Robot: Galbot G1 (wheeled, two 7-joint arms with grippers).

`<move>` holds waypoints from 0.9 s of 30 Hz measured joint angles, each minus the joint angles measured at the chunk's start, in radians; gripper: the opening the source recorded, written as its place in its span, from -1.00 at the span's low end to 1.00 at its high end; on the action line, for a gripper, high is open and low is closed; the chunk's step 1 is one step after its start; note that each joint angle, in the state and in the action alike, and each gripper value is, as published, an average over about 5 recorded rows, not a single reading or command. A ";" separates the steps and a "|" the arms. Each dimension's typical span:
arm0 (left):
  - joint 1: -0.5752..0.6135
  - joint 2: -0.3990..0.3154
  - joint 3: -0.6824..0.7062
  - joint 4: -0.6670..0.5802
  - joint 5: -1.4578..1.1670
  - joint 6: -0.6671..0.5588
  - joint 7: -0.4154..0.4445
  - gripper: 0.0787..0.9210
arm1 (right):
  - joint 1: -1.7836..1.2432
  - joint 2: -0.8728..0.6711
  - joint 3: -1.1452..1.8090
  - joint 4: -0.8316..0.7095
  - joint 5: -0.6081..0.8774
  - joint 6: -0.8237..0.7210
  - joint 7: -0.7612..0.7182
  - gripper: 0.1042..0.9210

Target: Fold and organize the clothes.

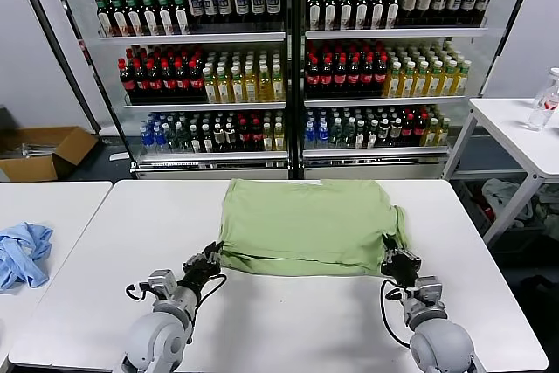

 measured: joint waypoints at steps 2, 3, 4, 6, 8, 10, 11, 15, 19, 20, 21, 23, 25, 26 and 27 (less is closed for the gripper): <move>0.009 -0.001 -0.003 -0.008 0.006 0.000 -0.001 -0.05 | -0.014 -0.002 0.018 0.002 0.002 -0.004 0.000 -0.12; 0.015 -0.002 -0.005 -0.011 0.009 0.000 -0.002 0.01 | -0.021 -0.003 0.027 0.002 0.004 -0.006 0.001 -0.05; 0.021 -0.003 -0.006 -0.013 0.011 0.000 -0.003 0.07 | -0.026 -0.003 0.036 0.001 0.006 -0.009 0.003 0.03; 0.031 -0.005 -0.006 -0.015 0.017 0.002 -0.005 0.21 | -0.034 -0.003 0.049 -0.003 0.013 -0.017 0.007 0.16; 0.036 -0.007 -0.003 -0.014 0.023 0.005 -0.008 0.36 | -0.037 -0.001 0.056 -0.010 0.021 -0.026 0.013 0.31; 0.038 -0.011 0.001 -0.010 0.031 0.008 -0.012 0.48 | -0.037 0.002 0.059 -0.019 0.031 -0.039 0.019 0.46; 0.038 -0.013 0.004 -0.006 0.035 0.010 -0.014 0.56 | -0.035 0.003 0.059 -0.023 0.036 -0.045 0.022 0.52; 0.029 -0.019 0.014 0.014 0.049 0.013 -0.025 0.73 | -0.026 0.005 0.052 -0.037 0.061 -0.070 0.027 0.66; 0.020 -0.021 0.020 0.031 0.056 0.009 -0.032 0.59 | -0.023 0.003 0.039 -0.042 0.084 -0.083 0.028 0.48; 0.020 -0.021 0.021 0.034 0.057 0.007 -0.033 0.51 | -0.023 0.002 0.036 -0.043 0.089 -0.085 0.028 0.42; 0.020 -0.021 0.022 0.037 0.058 0.006 -0.033 0.44 | -0.024 0.001 0.034 -0.043 0.093 -0.086 0.027 0.33; 0.020 -0.021 0.023 0.043 0.058 0.004 -0.033 0.30 | -0.024 -0.002 0.030 -0.044 0.101 -0.089 0.026 0.21; 0.021 -0.022 0.025 0.048 0.058 0.003 -0.033 0.18 | -0.024 -0.005 0.028 -0.046 0.108 -0.091 0.025 0.06; 0.020 -0.022 0.026 0.051 0.058 0.002 -0.033 0.10 | -0.023 -0.005 0.027 -0.046 0.111 -0.092 0.025 -0.01; 0.019 -0.023 0.027 0.053 0.057 0.002 -0.032 0.03 | -0.023 -0.006 0.026 -0.047 0.113 -0.092 0.025 -0.09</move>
